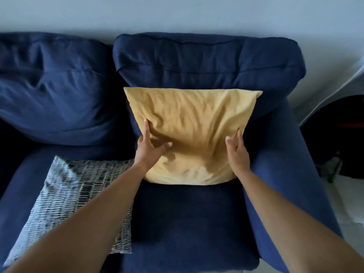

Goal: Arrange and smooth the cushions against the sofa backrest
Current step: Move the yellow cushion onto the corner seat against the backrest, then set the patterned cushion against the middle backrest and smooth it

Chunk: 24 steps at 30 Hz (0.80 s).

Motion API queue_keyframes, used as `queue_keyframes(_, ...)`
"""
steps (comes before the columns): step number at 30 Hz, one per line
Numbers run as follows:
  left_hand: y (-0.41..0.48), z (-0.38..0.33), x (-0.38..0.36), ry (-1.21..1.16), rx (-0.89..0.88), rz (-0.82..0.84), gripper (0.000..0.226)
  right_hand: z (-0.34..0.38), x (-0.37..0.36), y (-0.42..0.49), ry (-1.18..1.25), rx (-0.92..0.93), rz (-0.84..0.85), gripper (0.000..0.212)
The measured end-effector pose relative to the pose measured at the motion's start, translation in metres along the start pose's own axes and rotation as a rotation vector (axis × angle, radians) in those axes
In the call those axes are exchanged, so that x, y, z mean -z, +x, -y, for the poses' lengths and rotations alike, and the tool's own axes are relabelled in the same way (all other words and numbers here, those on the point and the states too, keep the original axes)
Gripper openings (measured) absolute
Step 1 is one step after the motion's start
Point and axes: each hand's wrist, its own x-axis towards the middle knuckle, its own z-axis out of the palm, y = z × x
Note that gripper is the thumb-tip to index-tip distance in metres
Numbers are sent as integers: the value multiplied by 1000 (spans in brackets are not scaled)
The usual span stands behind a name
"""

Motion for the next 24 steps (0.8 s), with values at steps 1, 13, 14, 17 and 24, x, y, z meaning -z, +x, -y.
queue_keyframes(1, 1, 1, 1, 7, 1, 4, 120, 1, -1, 0, -11, -6, 5, 72)
queue_keyframes(13, -34, 25, 78, 84, 65, -122, 60, 43, -56, -70, -84, 118, -306, 52)
queue_keyframes(14, -38, 33, 92, 99, 82, -149, 53, 52, -69, -82, -60, 165, -295, 49)
queue_keyframes(17, -47, 62, 142, 158, 110, -220, 40, 77, -119, -112, 1, 229, -104, 42)
queue_keyframes(24, -41, 168, 268, 195, 252, -128, 49, 120, -249, -160, -59, 58, 207, 46)
